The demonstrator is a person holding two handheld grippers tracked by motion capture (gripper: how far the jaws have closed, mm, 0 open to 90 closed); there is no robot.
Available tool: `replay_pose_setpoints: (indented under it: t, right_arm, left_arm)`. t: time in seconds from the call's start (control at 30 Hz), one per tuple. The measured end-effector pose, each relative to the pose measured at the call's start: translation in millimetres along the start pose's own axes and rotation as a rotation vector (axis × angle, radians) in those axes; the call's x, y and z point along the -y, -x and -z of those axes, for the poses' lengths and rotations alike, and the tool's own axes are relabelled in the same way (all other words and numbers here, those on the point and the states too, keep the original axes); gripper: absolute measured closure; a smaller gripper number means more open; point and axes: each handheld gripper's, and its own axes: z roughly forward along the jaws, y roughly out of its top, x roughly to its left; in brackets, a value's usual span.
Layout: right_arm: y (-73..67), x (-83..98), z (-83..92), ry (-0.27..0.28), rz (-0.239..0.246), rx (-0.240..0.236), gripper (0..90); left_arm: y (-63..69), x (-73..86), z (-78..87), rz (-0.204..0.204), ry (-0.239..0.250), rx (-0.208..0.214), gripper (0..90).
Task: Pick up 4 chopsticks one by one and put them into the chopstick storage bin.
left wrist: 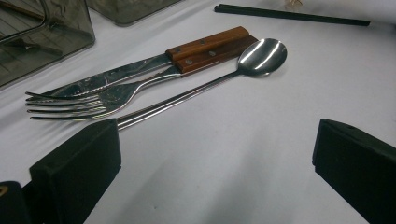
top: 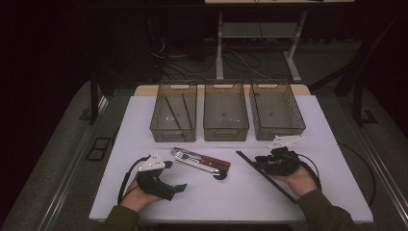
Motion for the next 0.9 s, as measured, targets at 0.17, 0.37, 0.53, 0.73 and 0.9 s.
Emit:
replay_pose_setpoints:
  t: [0.17,0.37,0.53,0.73,0.9]
  right_arm:
    - [-0.3,16.6,12.8,-0.014,-0.017,0.008,75.4]
    - [1.5,35.3,24.0,-0.041,-0.025,0.035,78.5]
    - [2.7,50.1,28.9,-0.066,-0.025,0.057,80.3]
    - [2.6,53.8,24.5,-0.099,-0.02,0.064,81.6]
    - [3.4,55.0,22.2,-0.117,-0.018,0.079,81.9]
  left_arm:
    - [0.3,0.0,0.5,0.001,0.003,-0.003,0.1]
    - [0.4,0.1,0.4,0.002,0.002,-0.003,0.1]
    - [0.3,0.1,0.1,0.001,0.0,-0.003,0.1]
    - [0.4,0.1,-0.2,0.0,-0.001,-0.003,0.1]
    - [0.3,0.1,-0.3,0.0,-0.001,-0.003,0.1]
